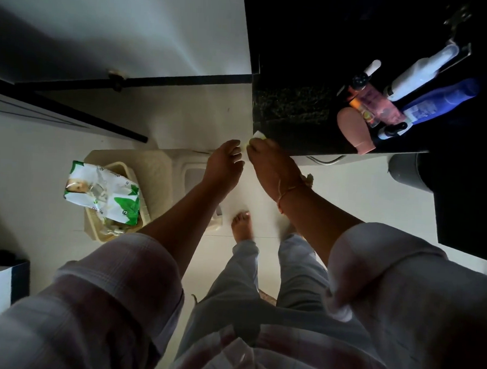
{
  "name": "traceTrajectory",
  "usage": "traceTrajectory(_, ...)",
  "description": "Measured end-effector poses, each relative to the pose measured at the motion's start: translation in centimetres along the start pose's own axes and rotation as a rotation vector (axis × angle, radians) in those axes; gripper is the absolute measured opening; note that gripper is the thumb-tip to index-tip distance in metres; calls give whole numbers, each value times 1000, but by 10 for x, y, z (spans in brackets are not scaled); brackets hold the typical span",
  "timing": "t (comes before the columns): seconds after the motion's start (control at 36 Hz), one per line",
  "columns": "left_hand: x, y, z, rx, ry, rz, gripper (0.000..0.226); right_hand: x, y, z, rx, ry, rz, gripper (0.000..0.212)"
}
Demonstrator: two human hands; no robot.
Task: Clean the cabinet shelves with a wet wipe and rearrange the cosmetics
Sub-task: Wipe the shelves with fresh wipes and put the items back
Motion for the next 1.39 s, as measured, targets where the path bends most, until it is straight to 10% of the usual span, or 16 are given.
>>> traceTrajectory(0.36, 9, -7, 5, -59, 12, 31, 49, 84, 36, 25, 211, -276, -176, 33)
traceTrajectory(0.58, 25, -5, 12, -30, -105, -197, 52, 22, 13, 2, 128, -70, -254, 30)
traceTrajectory(0.92, 83, -34, 28, 40, -544, -641, 37, 92, 15, 42, 106, -241, 146, 48)
traceTrajectory(1.39, 95, -41, 11, -75, -471, -997, 23, 83, 48, -20, -35, -346, 696, 44)
Point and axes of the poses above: each hand's wrist, its own z-axis away from the middle knuckle, its own y-axis out of the back of the hand, x = y × z, the point moved 8 cm from there along -z, towards the middle knuckle, and after that the axes turned 3 degrees about -x, right-handed, at the moved point
